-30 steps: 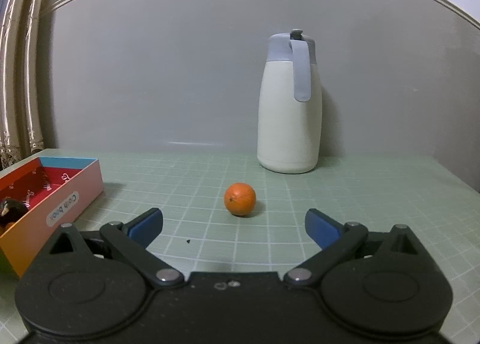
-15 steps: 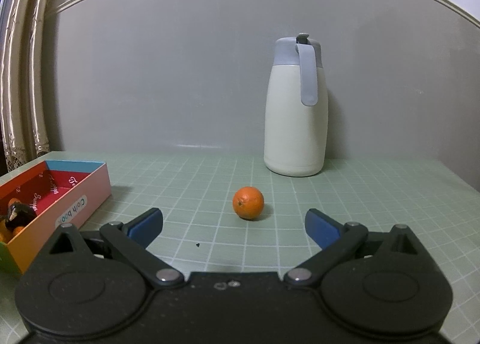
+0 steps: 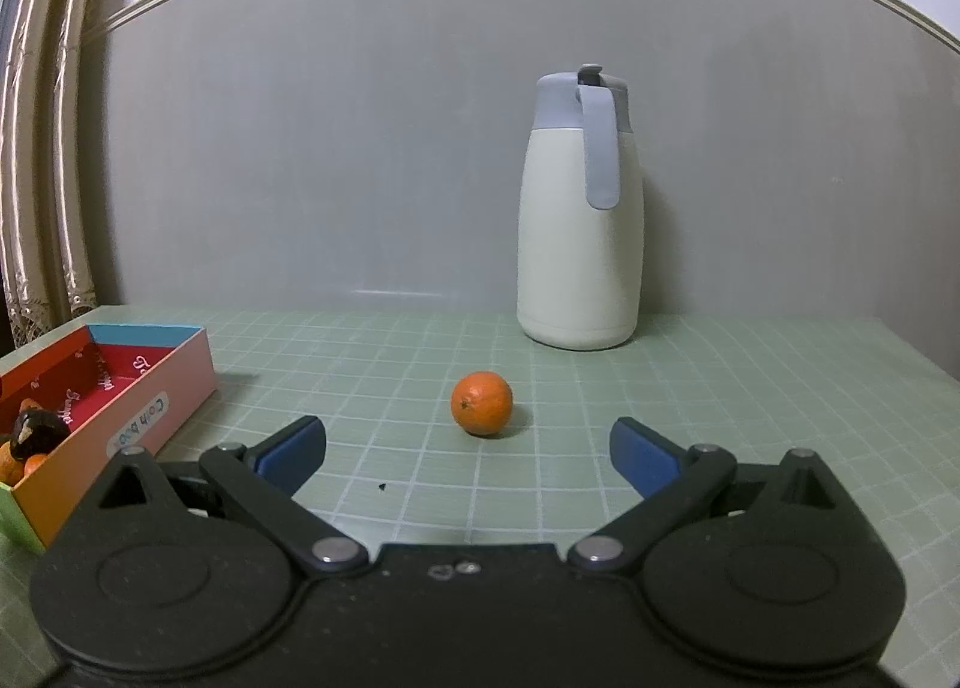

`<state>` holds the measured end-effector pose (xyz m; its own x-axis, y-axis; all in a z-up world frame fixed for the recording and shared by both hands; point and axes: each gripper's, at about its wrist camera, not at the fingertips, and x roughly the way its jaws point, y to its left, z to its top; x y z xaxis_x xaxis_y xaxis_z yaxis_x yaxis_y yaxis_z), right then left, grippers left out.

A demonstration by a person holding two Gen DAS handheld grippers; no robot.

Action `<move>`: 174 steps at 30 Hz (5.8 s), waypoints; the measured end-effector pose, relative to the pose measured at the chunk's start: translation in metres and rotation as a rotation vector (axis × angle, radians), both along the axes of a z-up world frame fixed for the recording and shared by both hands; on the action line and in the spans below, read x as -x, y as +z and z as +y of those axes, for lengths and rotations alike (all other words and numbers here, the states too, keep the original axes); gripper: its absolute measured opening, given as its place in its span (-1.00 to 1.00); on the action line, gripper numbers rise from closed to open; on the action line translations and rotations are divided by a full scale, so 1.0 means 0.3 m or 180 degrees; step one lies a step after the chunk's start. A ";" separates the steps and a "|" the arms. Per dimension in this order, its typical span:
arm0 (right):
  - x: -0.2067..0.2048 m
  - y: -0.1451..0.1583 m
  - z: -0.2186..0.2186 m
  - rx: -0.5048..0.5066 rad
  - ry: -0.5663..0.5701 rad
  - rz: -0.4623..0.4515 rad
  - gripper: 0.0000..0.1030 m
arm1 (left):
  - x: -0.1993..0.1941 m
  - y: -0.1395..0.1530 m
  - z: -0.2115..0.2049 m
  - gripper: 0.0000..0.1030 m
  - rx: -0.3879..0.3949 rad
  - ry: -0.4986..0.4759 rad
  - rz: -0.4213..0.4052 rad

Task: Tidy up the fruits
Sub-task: 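Move the right gripper to the last orange and grasp it, then carry the orange with the right gripper into the red box and release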

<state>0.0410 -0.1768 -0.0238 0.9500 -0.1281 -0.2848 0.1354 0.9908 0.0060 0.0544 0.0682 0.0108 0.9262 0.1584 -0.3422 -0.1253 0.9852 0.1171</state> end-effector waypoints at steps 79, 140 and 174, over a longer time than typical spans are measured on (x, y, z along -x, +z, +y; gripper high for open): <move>-0.470 -0.093 -0.080 -0.0317 0.0184 0.0836 -0.23 | 0.053 -0.125 0.057 0.95 0.0188 0.0549 -0.0083; -0.315 -0.019 0.055 -0.0133 0.0503 0.0584 -0.23 | 0.106 -0.127 0.125 0.96 0.0109 0.0704 -0.0077; -0.315 0.066 0.336 -0.0018 0.1232 0.0465 -0.23 | 0.157 -0.121 0.268 0.99 0.0311 0.1048 -0.0142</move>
